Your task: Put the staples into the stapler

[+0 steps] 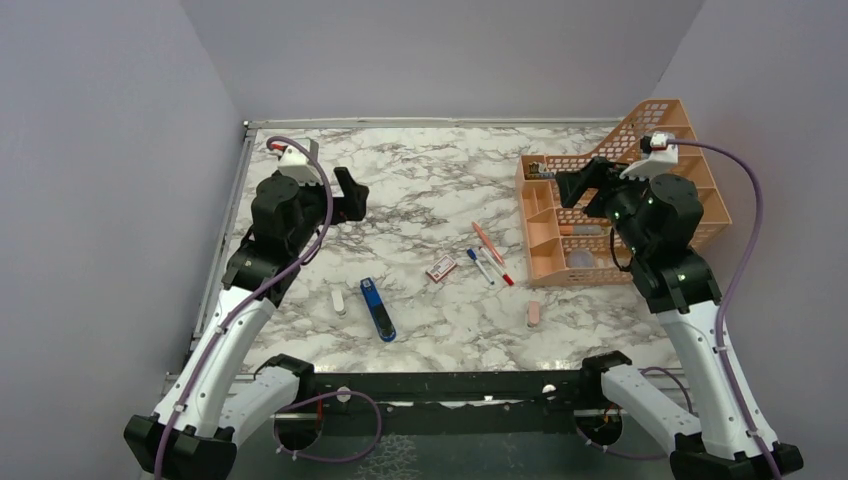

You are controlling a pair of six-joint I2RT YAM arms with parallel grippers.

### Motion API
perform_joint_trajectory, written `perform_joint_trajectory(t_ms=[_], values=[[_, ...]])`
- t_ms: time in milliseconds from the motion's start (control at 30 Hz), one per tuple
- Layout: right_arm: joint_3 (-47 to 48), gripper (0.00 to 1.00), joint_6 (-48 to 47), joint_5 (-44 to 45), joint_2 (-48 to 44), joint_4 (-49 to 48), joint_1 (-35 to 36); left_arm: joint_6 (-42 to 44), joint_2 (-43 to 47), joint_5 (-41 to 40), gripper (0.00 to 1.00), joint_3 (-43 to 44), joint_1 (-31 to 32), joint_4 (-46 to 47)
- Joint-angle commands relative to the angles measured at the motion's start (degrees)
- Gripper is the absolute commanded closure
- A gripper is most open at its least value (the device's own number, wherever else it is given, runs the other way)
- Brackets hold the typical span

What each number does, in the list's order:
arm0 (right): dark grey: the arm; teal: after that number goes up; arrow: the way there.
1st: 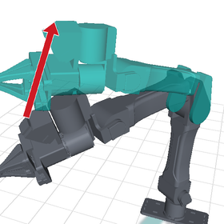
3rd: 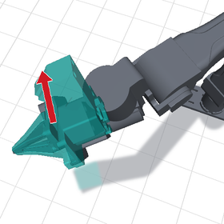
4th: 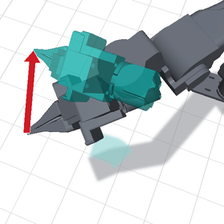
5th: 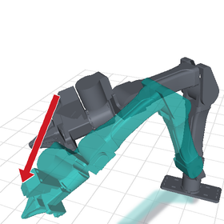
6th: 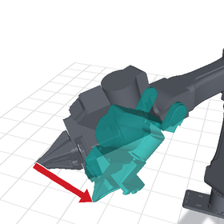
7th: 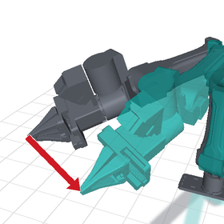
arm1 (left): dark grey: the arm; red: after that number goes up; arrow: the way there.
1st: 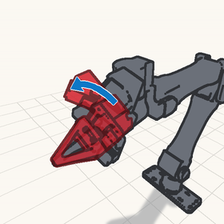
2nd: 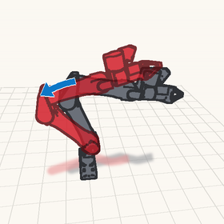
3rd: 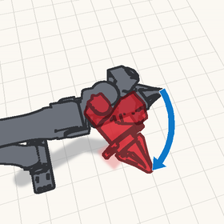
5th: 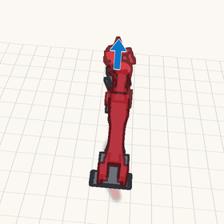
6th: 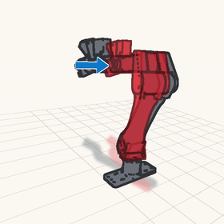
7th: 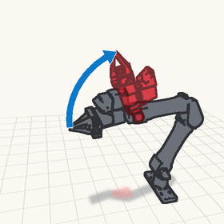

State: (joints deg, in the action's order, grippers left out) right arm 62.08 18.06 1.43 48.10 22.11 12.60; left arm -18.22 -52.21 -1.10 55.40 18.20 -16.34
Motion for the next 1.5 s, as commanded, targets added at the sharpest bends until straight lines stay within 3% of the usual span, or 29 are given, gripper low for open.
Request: perform_joint_trajectory(t_ms=[0, 267, 433, 533, 667, 767, 1000, 1267, 1367, 1467], values=[[-0.58, 0.16, -0.39, -3.65, -0.52, -5.29, -0.56, -1.19, 0.9, 6.99, 0.02, 0.35, -0.54, 0.68], [1.27, 0.26, -7.73, -26.48, 7.98, -13.9, -0.64, -2.56, -2.67, 16.88, 0.01, -0.4, -0.66, 3.04], [3.51, 0.28, -9.4, -35.01, 17.49, -17.96, 1.64, -4.73, -5.87, 16.87, 0.01, -1.21, -0.7, 2.79], [4.6, 0.26, -12.16, -31.05, 21.7, -18.3, 7.3, -6.67, -6.74, 14.41, 0.01, -2.67, -0.71, 2.91], [6.6, 0.23, -16.88, -18.67, 27.48, -14.14, 18.69, -8.79, -7.5, 10.92, 0.01, -5.75, -0.69, 2.65], [5.97, 0.22, -16.98, -15.49, 31.76, -12.35, 23.27, -11.09, -8.88, 9.4, 0.01, -7.34, -0.71, 2.71], [4.37, 0.22, -13.3, -14.43, 42.36, -9.14, 25.67, -17.69, -13.69, 13.97, 0.07, -9.43, -0.62, 7.11], [10.61, 0.19, -20.42, -10.2, 53.58, -2.05, 25.65, -21.41, -20.65, 18.34, 0.1, -12.32, 0.23, 12.45], [12.51, 0.25, -18.31, -8.39, 56.11, -2.84, 25.69, -23.2, -22.55, 19.18, 0.14, -14.0, 0.79, 15.65], [15.24, 0.37, -14.49, -6.1, 59.62, -2.65, 25.8, -24.87, -25.31, 20.68, 0.21, -14.84, 2.0, 18.8]])
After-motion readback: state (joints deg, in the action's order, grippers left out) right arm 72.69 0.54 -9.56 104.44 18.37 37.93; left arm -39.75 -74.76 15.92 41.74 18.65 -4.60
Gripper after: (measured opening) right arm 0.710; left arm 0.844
